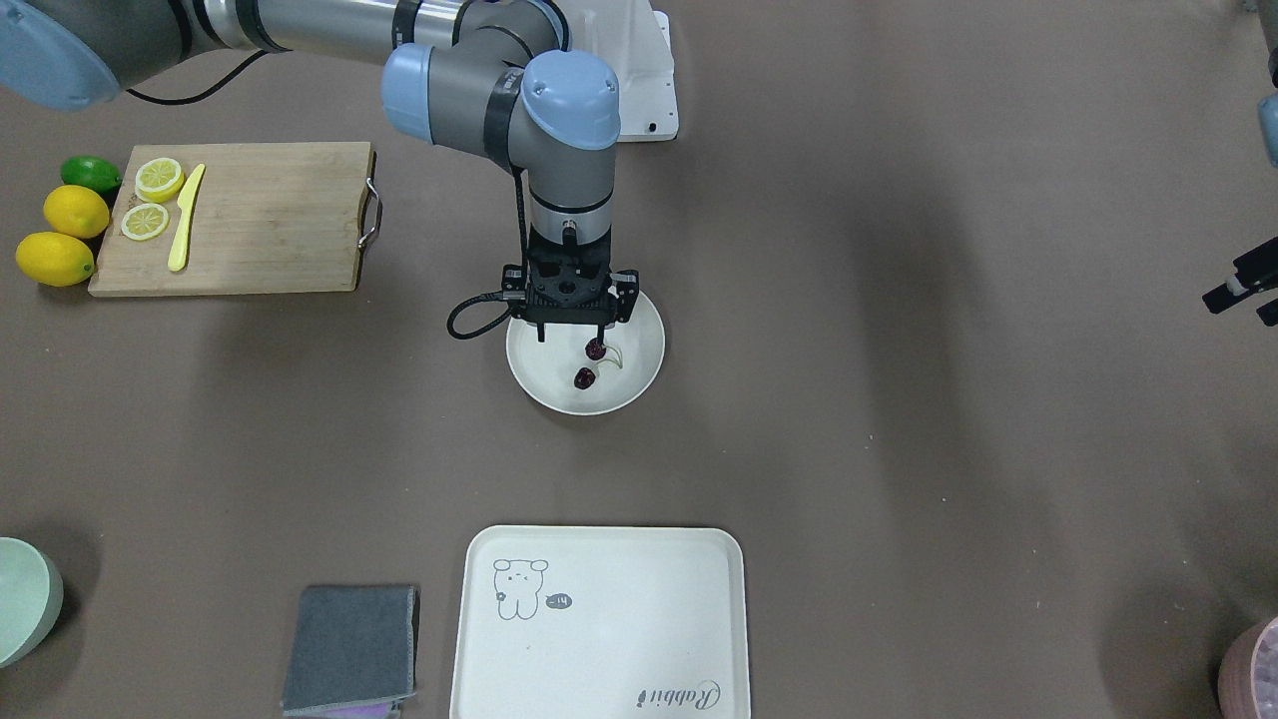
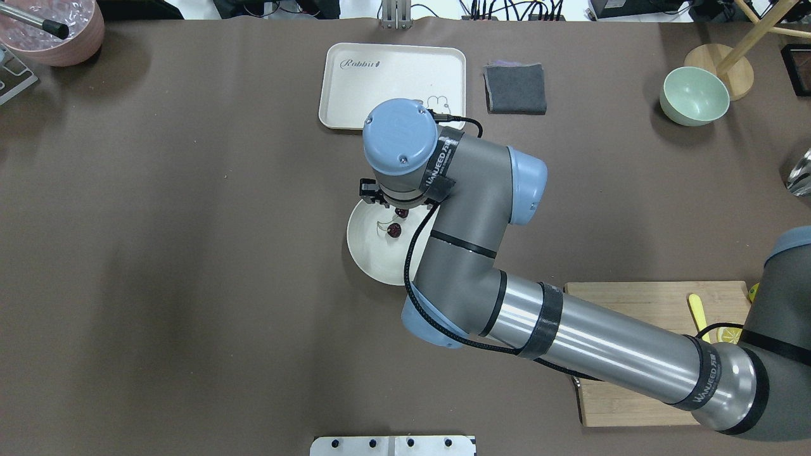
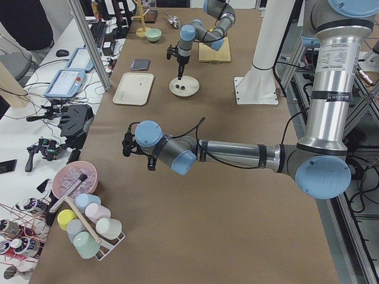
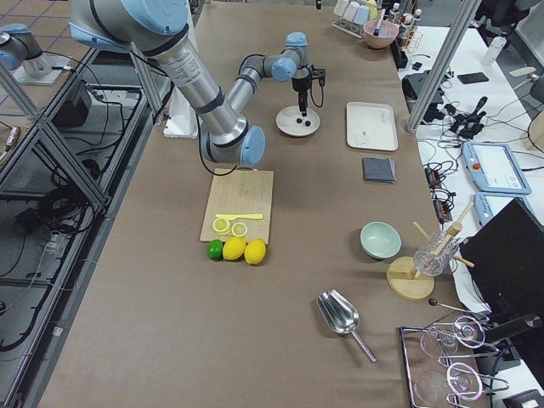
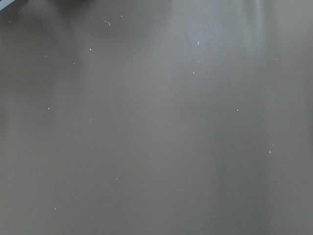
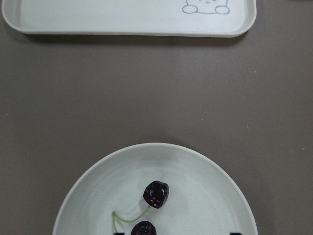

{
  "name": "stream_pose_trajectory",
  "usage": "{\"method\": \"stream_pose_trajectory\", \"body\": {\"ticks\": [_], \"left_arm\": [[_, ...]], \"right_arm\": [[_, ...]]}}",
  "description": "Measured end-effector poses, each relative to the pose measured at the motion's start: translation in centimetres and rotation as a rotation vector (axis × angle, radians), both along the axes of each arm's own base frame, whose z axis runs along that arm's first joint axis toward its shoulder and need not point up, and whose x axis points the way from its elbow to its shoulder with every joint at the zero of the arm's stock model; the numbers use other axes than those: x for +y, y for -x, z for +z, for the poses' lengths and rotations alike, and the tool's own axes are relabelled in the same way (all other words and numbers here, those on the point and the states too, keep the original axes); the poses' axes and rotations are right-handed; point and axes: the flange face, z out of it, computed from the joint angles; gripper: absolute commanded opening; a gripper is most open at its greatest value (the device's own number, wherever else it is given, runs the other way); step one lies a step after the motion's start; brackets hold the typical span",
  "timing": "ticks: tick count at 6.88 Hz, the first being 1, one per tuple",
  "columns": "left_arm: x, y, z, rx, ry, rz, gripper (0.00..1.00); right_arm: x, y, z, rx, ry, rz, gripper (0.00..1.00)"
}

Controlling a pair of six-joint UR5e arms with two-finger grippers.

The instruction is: Place red cherry on plate

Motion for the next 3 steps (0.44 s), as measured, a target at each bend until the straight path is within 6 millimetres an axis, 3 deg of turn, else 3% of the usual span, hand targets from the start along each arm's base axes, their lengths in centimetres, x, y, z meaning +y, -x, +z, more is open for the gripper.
{"method": "stream_pose_trajectory", "body": {"ticks": [1,2,3], "left_arm": [[0.1,0.0,-0.2,0.003,0.001,0.0,0.99],[0.1,0.0,-0.3,0.012,0.007,0.002,0.99],[0.2,-0.1,-0.6,0.035,0.036,0.001,0.99]], "right_arm": [[-0.3,-3.8,-2.0,-0.028,0.015,-0.007,0.99],[-1.2,-9.4,-2.9,-0.053,0.023,-0.028,0.99],[-2.6,-16.3,-1.2,-0.067,0.016,-0.064,0.99]]}}
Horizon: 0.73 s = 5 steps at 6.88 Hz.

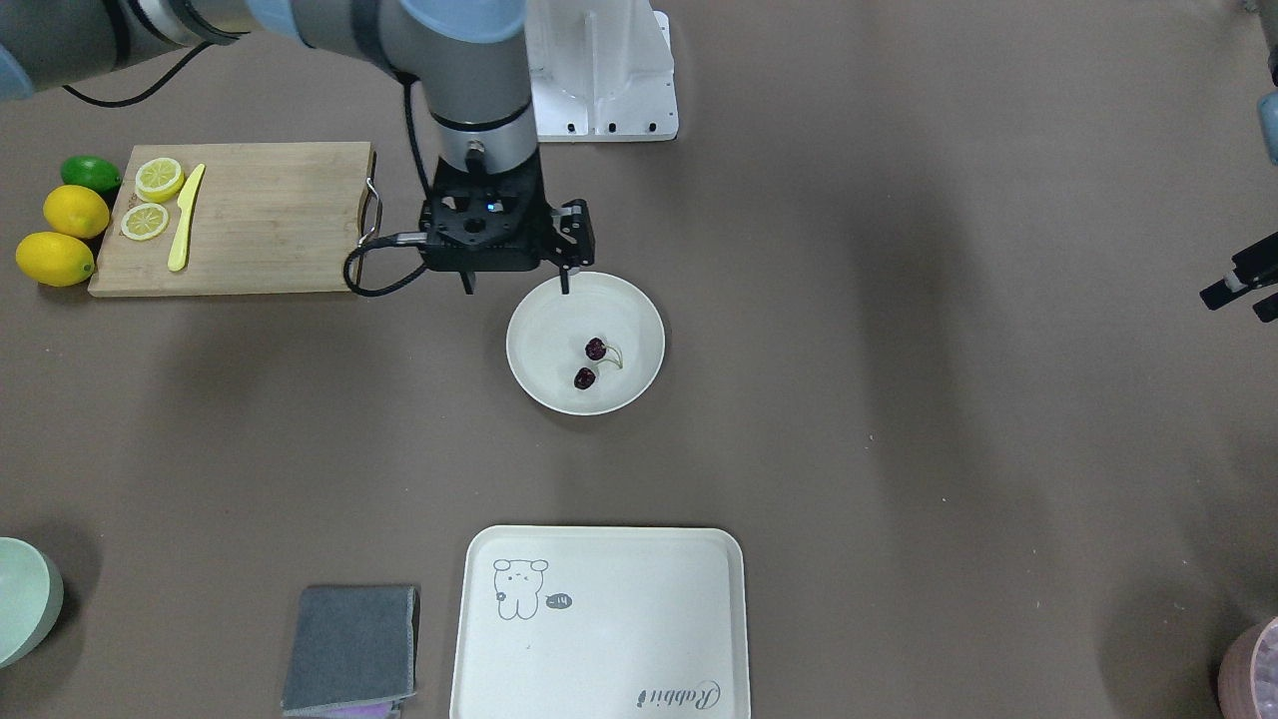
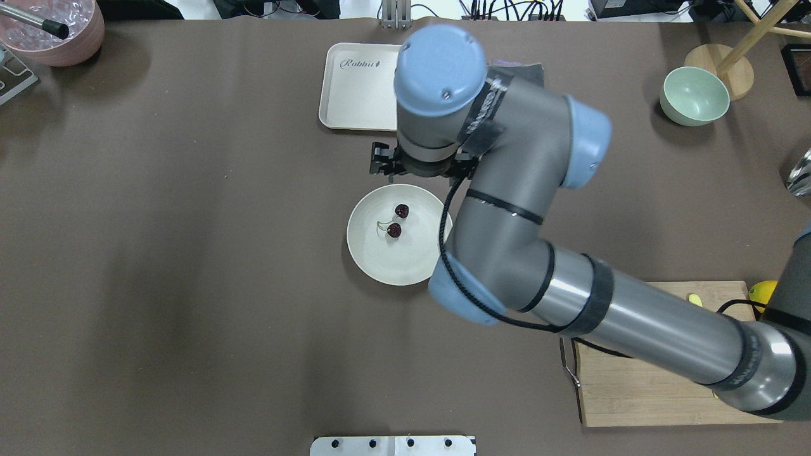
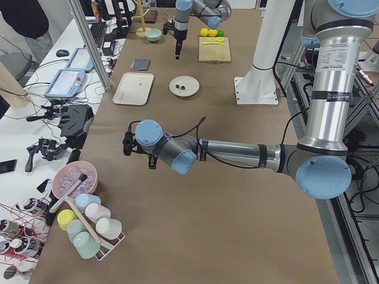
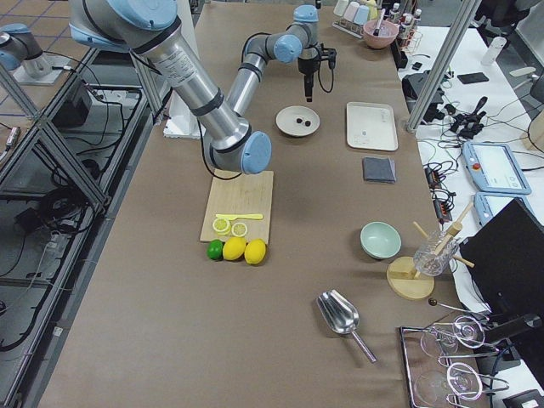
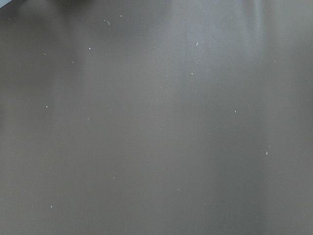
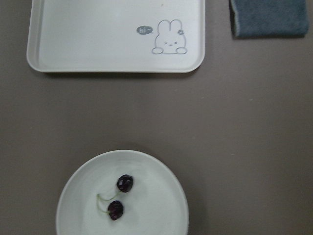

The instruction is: Place red cherry on plate

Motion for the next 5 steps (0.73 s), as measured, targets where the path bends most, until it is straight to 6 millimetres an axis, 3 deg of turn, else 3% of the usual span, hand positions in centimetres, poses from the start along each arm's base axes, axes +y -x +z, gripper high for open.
{"method": "stream_pose_trajectory", "body": {"ticks": [2,3,5], "left_arm": [[0.1,-0.3,-0.6,0.033,0.048,-0.002,0.99],[0.3,-0.6,-1.3,0.039,0.028,0.006,0.99],[0.3,-3.3,-2.0,0.035,-0.007,0.065,0.99]], "right_arm": [[-3.7,-13.8,7.3,-0.004,-0.024,-0.057,0.99],[-4.8,-19.1,11.4,0.006,-0.032,-0.082,0.99],[-5.4,-28.4,19.3,0.032,-0.035,-0.105,1.0]]}}
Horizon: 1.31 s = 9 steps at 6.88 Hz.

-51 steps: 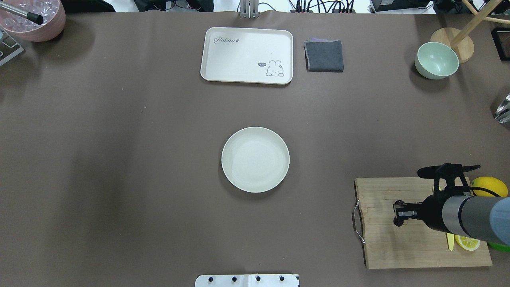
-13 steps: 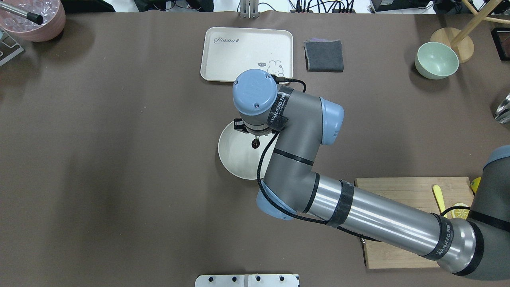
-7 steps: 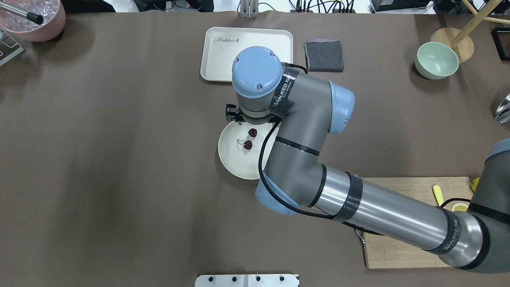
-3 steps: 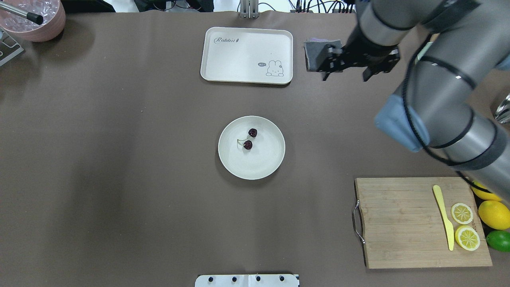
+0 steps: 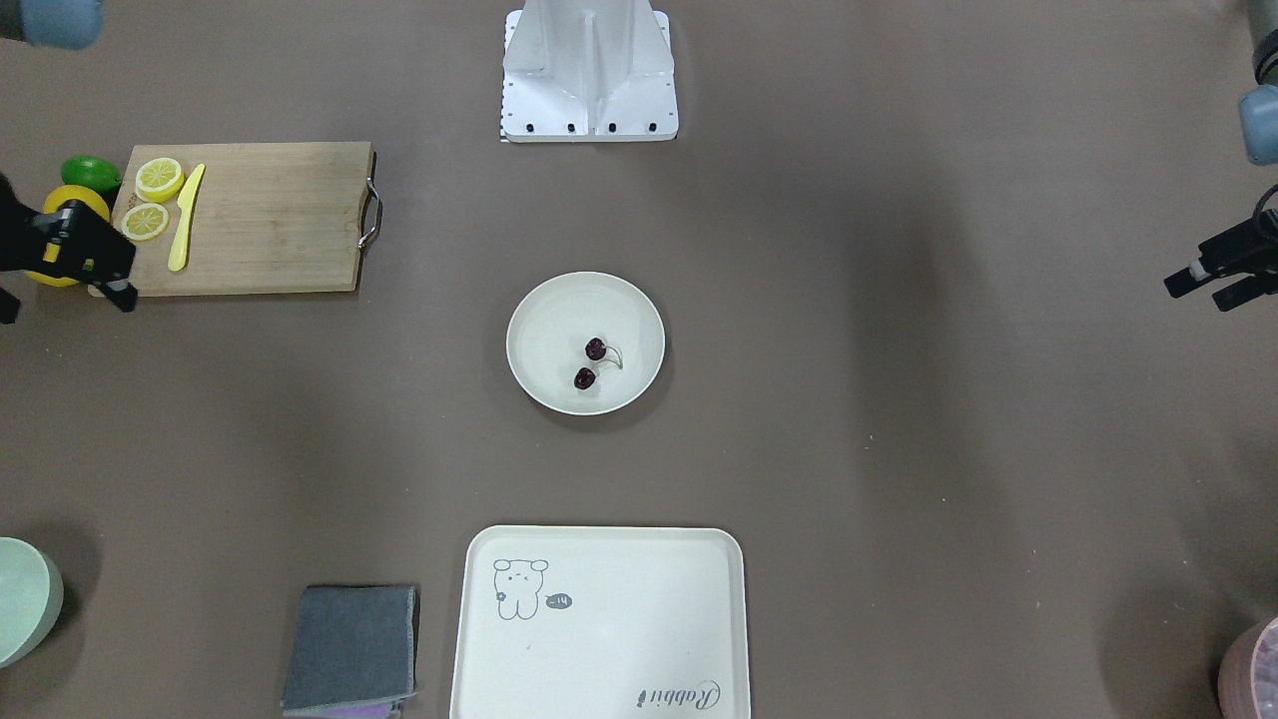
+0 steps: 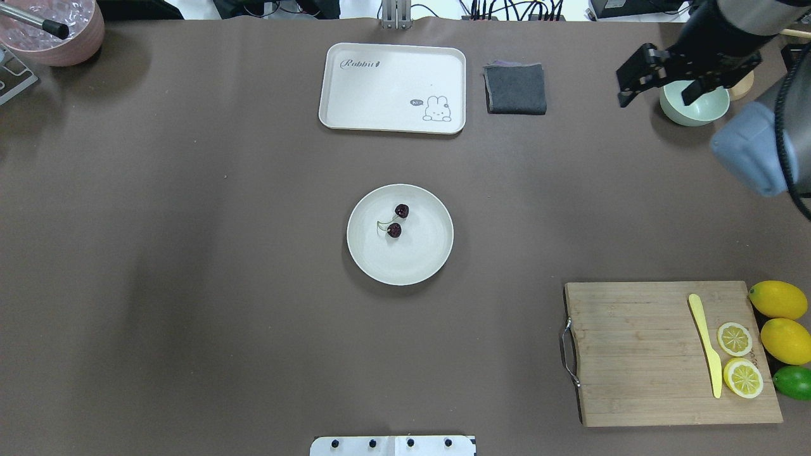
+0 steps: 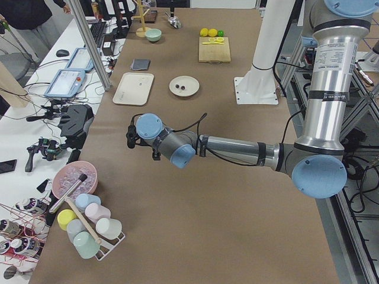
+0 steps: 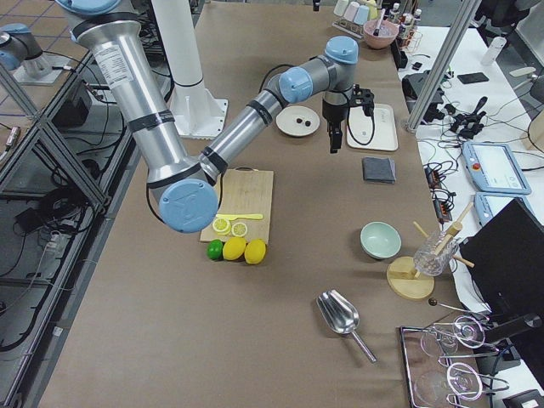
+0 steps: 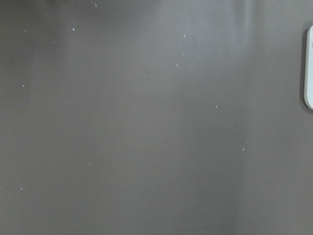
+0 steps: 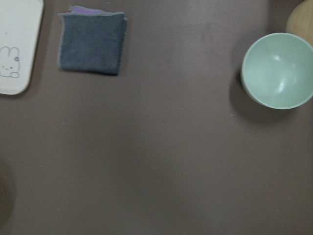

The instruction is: Place red cherry on plate

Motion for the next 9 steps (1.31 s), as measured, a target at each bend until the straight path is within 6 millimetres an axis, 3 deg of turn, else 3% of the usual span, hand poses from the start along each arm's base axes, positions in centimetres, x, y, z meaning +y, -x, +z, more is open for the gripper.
{"method": "stream_pose_trajectory", "body": {"ticks": [2,4,6,7,9], "left_arm": [[-0.1,-1.3,0.5,-0.013,-0.108,0.068,0.99],[0.5,0.3,0.8,-0.017,-0.19,0.079,0.99],[3.1,2.4,1.4,-0.019,-0.199,0.058,0.99],[3.6,2.8,1.6,-0.022,-0.189,0.053,0.99],[3.1,3.4,1.5,-0.046,-0.145,0.035,0.99]], "right_arm": [[-0.3,-8.8,7.4,0.009,-0.009,-0.024,1.0],[1.1,-14.3,12.3,-0.003,-0.015,-0.036,0.99],[4.9,-16.9,14.0,-0.023,-0.011,-0.012,1.0],[6.6,-17.7,15.0,-0.038,-0.009,-0.01,1.0],[8.0,-18.1,16.0,-0.048,-0.014,-0.021,1.0]]}}
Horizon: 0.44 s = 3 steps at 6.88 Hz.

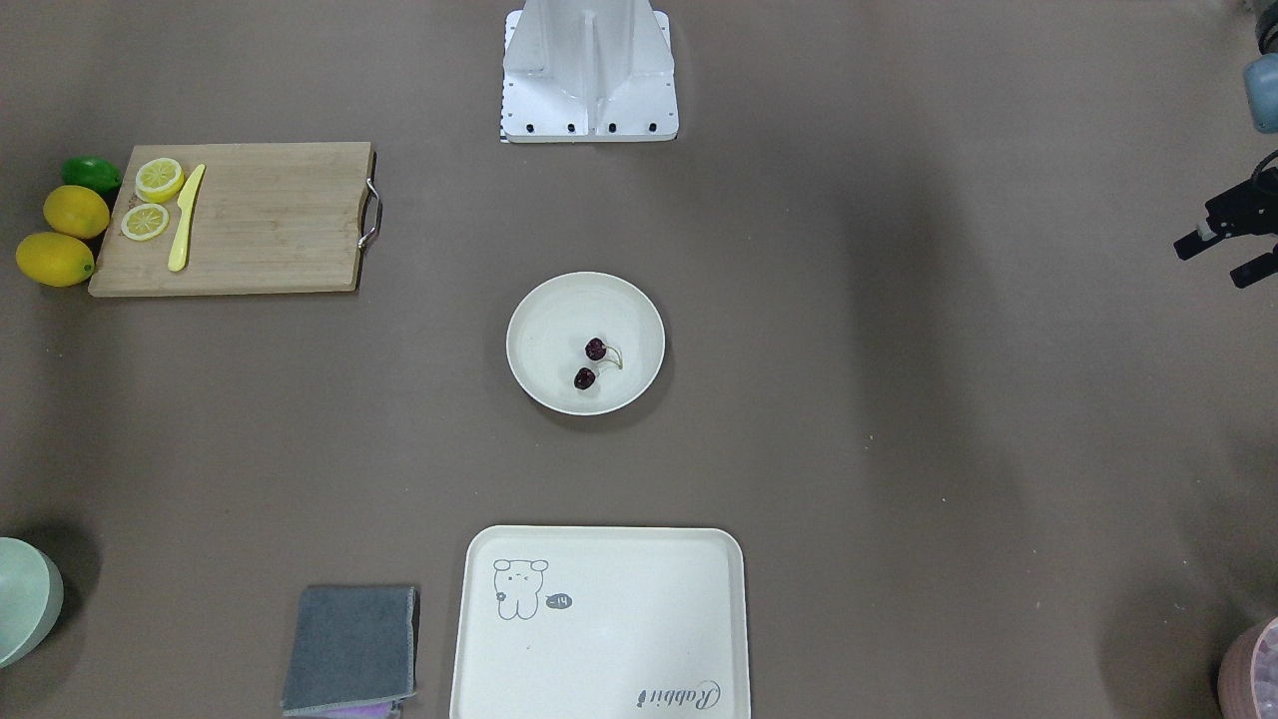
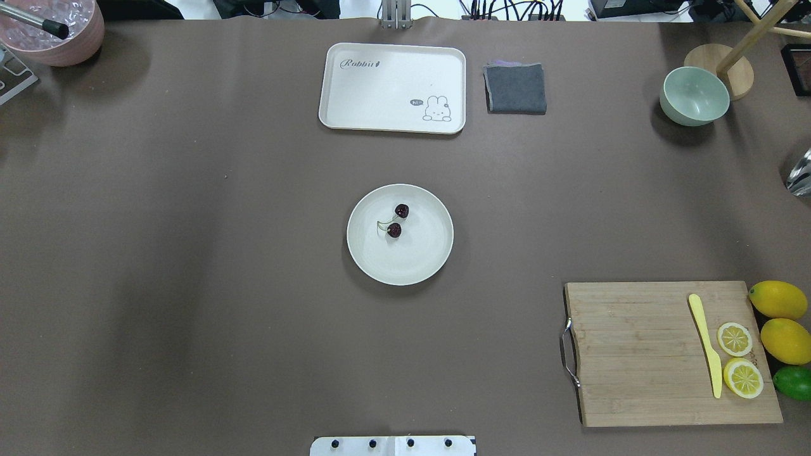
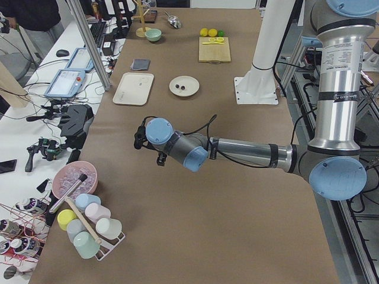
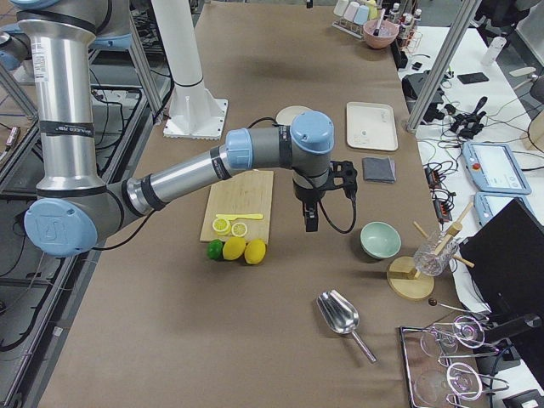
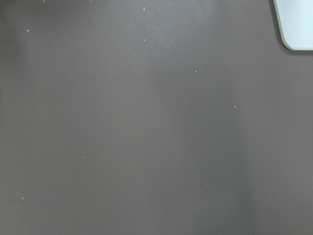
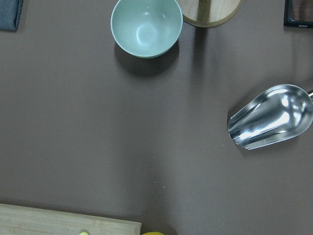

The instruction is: Place red cherry on plate

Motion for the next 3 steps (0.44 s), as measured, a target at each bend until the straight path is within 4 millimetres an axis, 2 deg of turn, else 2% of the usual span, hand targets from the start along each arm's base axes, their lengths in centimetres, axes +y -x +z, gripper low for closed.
{"method": "stream_pose_trajectory", "body": {"ticks": [2,3], "left_arm": [[-1.0,1.7,0.4,-0.055,0.07,-0.051,0.99],[-1.7,3.7,1.2,-0.132,0.102,-0.094,0.99]], "right_arm": [[0.3,0.0,-0.1,-0.003,-0.005,-0.003,0.99],[0.3,0.0,-0.1,0.001,-0.006,-0.004,1.0]]}}
